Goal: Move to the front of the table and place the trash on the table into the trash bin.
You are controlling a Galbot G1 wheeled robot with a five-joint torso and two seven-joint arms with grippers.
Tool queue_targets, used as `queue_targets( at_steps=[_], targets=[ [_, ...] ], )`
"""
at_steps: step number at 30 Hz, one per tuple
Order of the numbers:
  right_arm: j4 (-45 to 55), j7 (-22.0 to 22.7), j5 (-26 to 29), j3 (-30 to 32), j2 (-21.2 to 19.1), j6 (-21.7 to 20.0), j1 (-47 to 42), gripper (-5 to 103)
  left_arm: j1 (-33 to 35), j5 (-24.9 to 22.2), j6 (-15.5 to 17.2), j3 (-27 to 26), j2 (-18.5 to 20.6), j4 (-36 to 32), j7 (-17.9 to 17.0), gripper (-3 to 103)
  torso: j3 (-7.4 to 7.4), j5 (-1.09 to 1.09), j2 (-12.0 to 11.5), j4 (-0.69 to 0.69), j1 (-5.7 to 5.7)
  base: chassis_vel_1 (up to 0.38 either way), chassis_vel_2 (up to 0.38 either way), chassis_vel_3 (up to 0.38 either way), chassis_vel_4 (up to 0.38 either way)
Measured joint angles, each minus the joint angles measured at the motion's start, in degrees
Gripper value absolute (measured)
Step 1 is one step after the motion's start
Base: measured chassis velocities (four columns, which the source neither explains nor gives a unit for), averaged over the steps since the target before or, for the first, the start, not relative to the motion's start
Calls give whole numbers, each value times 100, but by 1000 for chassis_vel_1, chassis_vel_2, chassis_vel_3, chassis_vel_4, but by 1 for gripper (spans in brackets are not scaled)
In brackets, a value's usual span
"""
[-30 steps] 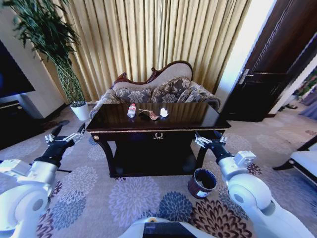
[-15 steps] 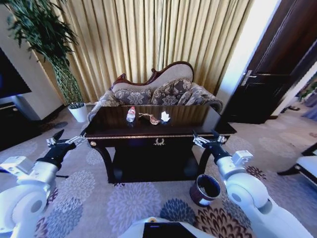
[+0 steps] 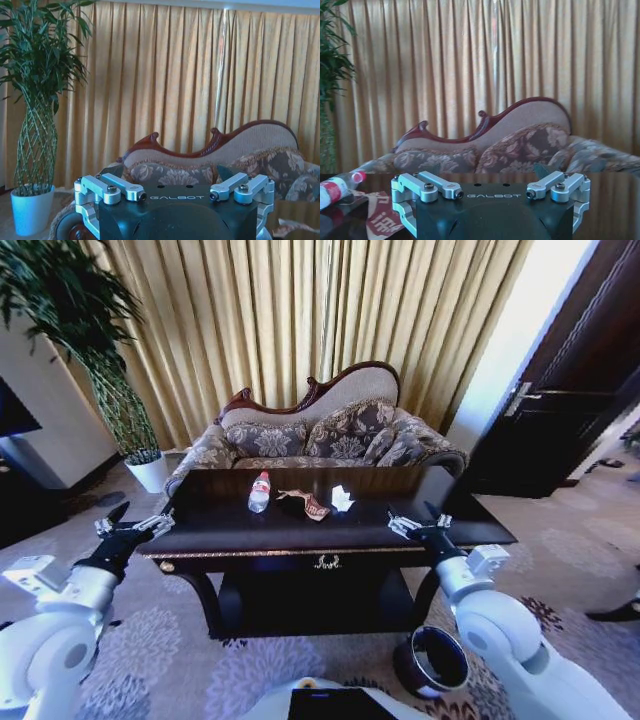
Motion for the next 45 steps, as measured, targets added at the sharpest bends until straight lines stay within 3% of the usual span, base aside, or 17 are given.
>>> queue_targets(
  at_steps=[2, 4, 5, 7, 8, 13, 18, 25, 33, 45],
  targets=[
    [24, 15, 187, -39, -70, -11, 23, 100, 12, -6, -62, -2, -13, 5, 28, 100, 0, -1, 0, 0, 0, -40, 70, 22, 1],
    [66, 113, 965, -132, -362, -116, 218, 100, 51, 1, -213, -4, -66, 46, 149, 100, -3, -1, 3, 0, -7, 0, 0, 0, 0],
    [66, 113, 965, -132, -362, -116, 218, 100, 51, 1, -213, -4, -66, 46, 149, 100, -3, -1, 3, 0, -7, 0, 0, 0, 0],
    [-57, 134, 1503, -225, -760, -162, 512, 100, 68, 4, -249, 1, -94, 49, 198, 100, -5, -2, 5, 0, -11, 0, 0, 0, 0],
    [-57, 134, 1503, -225, -760, -162, 512, 100, 68, 4, -249, 1, -94, 49, 198, 100, -5, -2, 5, 0, -11, 0, 0, 0, 0],
    [-573, 128, 2095, -718, -1558, -269, 1296, 100, 69, 43, -257, 49, -209, 12, 235, 100, -2, -1, 4, 0, -6, 0, 0, 0, 0],
    [-1007, 126, 2348, -1275, -1787, -318, 1998, 100, 48, 141, -255, 168, -302, 5, 285, 100, -1, -1, 2, 0, -4, 0, 0, 0, 0],
    [-1520, 181, 2610, -2173, -1820, -344, 3111, 100, 38, 154, -213, 211, -324, -121, 287, 100, -2, -2, 3, -1, -5, 0, 0, 0, 0],
    [-1971, 411, 2727, -3599, -1382, -484, 4273, 100, 79, 192, -184, 211, -339, -174, 247, 100, -2, -2, 3, 1, -5, 0, 0, 0, 0],
    [-2592, 486, 2965, -4692, -1186, -519, 5482, 100, 23, 248, -136, 324, -418, -183, 247, 100, -2, -3, 2, 0, -5, 0, 0, 0, 0]
  ],
)
